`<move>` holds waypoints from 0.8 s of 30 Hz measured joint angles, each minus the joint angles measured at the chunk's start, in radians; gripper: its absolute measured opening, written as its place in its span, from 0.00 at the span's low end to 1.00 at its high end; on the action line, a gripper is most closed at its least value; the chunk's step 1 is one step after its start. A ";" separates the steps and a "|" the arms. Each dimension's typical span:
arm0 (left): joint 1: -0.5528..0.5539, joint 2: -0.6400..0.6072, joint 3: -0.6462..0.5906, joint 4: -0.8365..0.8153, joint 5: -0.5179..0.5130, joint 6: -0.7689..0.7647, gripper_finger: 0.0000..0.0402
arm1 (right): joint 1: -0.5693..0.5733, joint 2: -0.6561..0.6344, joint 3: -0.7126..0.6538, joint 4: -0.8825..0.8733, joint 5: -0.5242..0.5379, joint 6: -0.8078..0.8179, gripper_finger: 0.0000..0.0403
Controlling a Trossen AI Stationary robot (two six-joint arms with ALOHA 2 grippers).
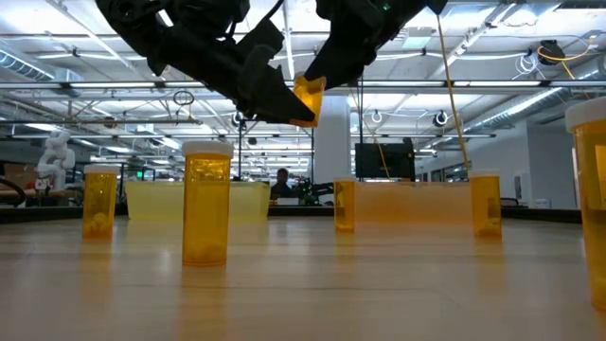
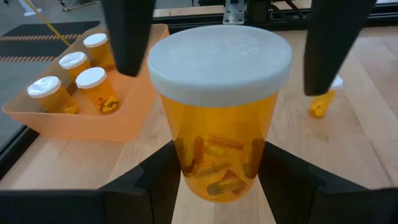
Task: Pick and place medicine bottles into bin by pill shape (circle, oval)
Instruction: Put the big yellow pill bottle into the transparent orange bin
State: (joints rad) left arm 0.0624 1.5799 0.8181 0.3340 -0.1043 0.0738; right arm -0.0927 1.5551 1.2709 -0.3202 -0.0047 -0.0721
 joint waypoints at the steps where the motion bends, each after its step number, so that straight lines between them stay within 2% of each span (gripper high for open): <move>1: 0.000 0.000 0.000 0.000 0.000 0.000 0.50 | -0.002 0.000 0.000 0.001 -0.013 0.000 0.74; 13: 0.000 0.000 0.000 -0.003 0.000 0.000 0.50 | -0.013 0.004 0.000 0.003 -0.024 0.003 0.51; 19: 0.000 0.000 0.000 -0.003 -0.001 -0.001 0.50 | -0.013 0.004 0.000 0.004 -0.024 -0.003 0.52; 24: -0.009 0.000 0.001 -0.012 -0.052 -0.004 0.51 | -0.016 0.004 0.000 0.005 -0.024 -0.023 0.54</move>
State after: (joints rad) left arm 0.0536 1.5799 0.8192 0.3221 -0.1562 0.0696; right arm -0.1089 1.5593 1.2705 -0.3157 -0.0285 -0.0956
